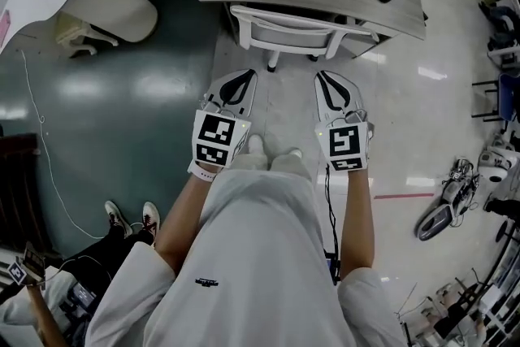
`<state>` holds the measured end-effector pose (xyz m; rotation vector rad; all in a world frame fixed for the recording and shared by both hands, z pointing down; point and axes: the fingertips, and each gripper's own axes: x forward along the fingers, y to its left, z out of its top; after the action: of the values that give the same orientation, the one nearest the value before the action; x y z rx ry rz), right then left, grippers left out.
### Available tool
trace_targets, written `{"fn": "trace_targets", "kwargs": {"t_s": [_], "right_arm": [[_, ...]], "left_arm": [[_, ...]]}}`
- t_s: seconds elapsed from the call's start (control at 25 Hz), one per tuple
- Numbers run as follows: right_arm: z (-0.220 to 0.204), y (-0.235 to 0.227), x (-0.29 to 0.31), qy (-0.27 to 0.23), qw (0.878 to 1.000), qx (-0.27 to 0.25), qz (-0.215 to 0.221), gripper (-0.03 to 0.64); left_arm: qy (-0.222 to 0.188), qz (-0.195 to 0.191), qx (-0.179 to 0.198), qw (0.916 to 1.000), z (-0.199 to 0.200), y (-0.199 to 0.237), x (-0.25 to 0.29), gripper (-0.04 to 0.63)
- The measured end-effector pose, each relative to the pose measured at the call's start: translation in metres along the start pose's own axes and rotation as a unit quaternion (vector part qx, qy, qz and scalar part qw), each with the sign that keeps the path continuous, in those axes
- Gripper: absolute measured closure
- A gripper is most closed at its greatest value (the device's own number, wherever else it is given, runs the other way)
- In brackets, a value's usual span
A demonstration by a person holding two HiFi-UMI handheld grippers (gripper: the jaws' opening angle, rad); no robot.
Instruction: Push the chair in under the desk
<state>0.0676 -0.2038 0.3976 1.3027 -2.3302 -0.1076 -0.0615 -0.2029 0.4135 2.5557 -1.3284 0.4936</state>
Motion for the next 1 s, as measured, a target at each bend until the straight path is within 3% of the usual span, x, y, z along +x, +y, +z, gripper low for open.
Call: {"fn": "trace_targets", "kwargs": {"t_s": [0.24,0.44,0.56,0.8,1.0], "right_arm": [[0.01,0.0,-0.037,-0.021,0.997,0.055,-0.05,0.603],[0.0,-0.002,-0.071,-0.037,0.987,0.125,-0.097,0.603],[0.0,0.002,-0.087,-0.055,0.981,0.141,-0.118,0.603],[-0.004,0.016,-0.097,-0.064,0.98,0.146,-0.123,0.603],[-0.003,0.028,-0.098,-0.078,0.976,0.165,-0.117,0.603]], "left_arm": [[-0.03,0.008,0.001,0.9995,0.007,-0.01,-0.038,0.588],[-0.049,-0.002,-0.001,0.9988,0.011,-0.015,-0.058,0.588],[-0.043,-0.004,0.004,0.999,0.006,-0.018,-0.068,0.588],[-0.041,-0.02,0.005,0.9989,-0.001,-0.029,-0.08,0.588],[-0.046,-0.012,0.001,0.9989,-0.001,-0.031,-0.085,0.588]]}}
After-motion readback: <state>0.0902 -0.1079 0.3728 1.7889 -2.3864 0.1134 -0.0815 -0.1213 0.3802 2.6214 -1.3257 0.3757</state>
